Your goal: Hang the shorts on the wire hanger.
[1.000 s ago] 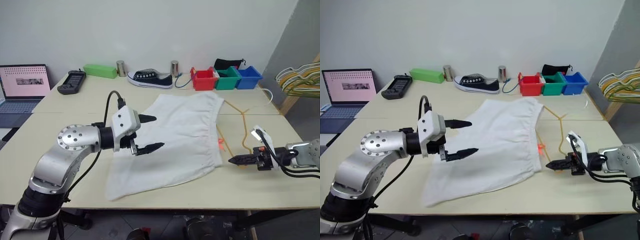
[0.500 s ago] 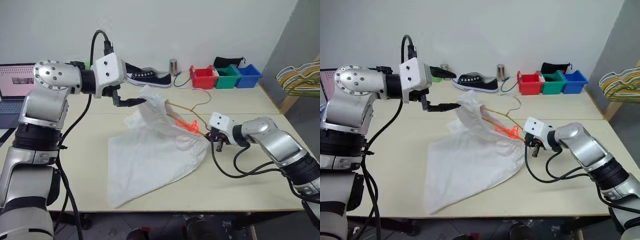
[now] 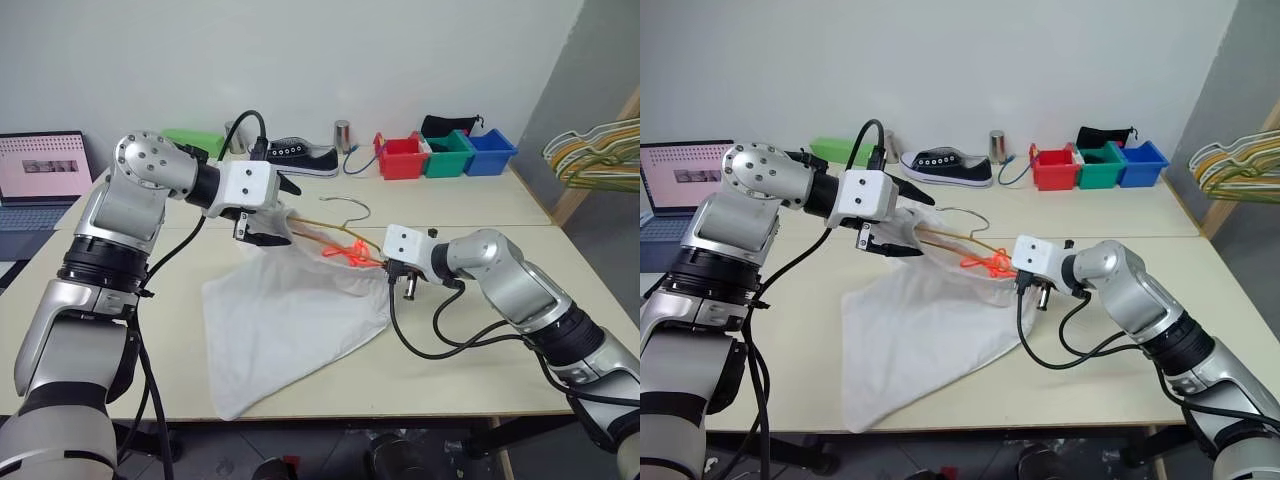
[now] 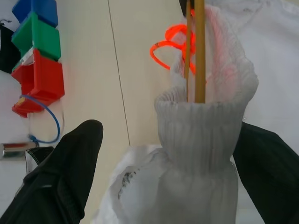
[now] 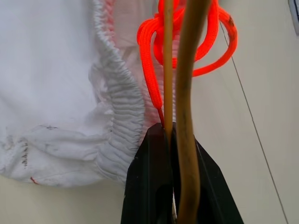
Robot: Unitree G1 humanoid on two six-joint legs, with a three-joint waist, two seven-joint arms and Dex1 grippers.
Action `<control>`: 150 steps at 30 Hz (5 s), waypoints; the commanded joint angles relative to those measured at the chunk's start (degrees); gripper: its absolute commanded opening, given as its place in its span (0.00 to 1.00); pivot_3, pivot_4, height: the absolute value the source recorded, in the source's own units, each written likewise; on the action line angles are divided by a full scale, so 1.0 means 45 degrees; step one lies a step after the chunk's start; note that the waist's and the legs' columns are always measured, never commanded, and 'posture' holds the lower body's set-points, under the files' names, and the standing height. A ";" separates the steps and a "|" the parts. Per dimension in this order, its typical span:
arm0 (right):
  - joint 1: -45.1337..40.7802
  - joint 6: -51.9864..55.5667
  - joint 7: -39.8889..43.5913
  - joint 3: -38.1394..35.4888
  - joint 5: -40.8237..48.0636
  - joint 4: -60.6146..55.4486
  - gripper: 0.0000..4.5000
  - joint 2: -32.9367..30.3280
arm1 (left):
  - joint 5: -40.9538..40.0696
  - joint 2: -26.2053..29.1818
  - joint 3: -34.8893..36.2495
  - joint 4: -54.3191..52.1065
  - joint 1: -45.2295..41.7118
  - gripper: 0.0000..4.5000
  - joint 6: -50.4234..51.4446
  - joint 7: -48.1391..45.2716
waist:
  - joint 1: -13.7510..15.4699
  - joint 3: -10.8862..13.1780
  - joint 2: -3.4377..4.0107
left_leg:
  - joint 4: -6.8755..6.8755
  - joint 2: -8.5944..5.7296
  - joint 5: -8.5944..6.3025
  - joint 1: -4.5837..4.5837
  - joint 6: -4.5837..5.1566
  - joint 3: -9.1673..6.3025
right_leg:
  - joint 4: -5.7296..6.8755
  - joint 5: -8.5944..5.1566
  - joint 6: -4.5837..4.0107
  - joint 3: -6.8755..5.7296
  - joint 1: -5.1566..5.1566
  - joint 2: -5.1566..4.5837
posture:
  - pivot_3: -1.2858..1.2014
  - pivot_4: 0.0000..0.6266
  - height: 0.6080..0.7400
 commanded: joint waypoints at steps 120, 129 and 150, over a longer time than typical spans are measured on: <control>-0.1114 0.4613 -0.0264 -0.3357 0.5463 -0.1505 0.01 0.0196 | 0.1781 0.0926 0.0461 -0.1160 0.2261 0.00 -0.0718 0.2434 | -0.0346 -0.0022 -0.0035 | -0.0007 -0.0008 0.0120 0.0015 0.0034 -0.0059 | 0.0187 -0.0019 -0.0036 -0.0036 -0.0047 0.0008 | 0.43 0.01 1.00; -0.1549 0.3580 -0.0936 -0.1958 0.4199 -0.2326 0.01 0.0619 | 0.1691 -0.0810 0.0505 -0.2268 0.1981 0.00 0.0896 0.3155 | -0.0404 -0.0022 -0.0035 | -0.0012 -0.0015 0.0119 0.0002 0.0033 -0.0058 | 0.0184 -0.0019 -0.0036 -0.0035 -0.0058 0.0005 | 0.42 0.01 1.00; -0.1451 -0.0606 0.1584 -0.0770 0.1242 -0.0768 0.98 -0.1949 | 0.1516 -0.0368 0.0554 -0.2797 0.2666 0.00 0.0759 0.2823 | -0.0749 -0.0021 -0.0035 | -0.0008 -0.0016 0.0120 0.0008 0.0033 -0.0057 | 0.0186 -0.0019 -0.0036 -0.0036 -0.0052 0.0001 | 0.43 0.00 1.00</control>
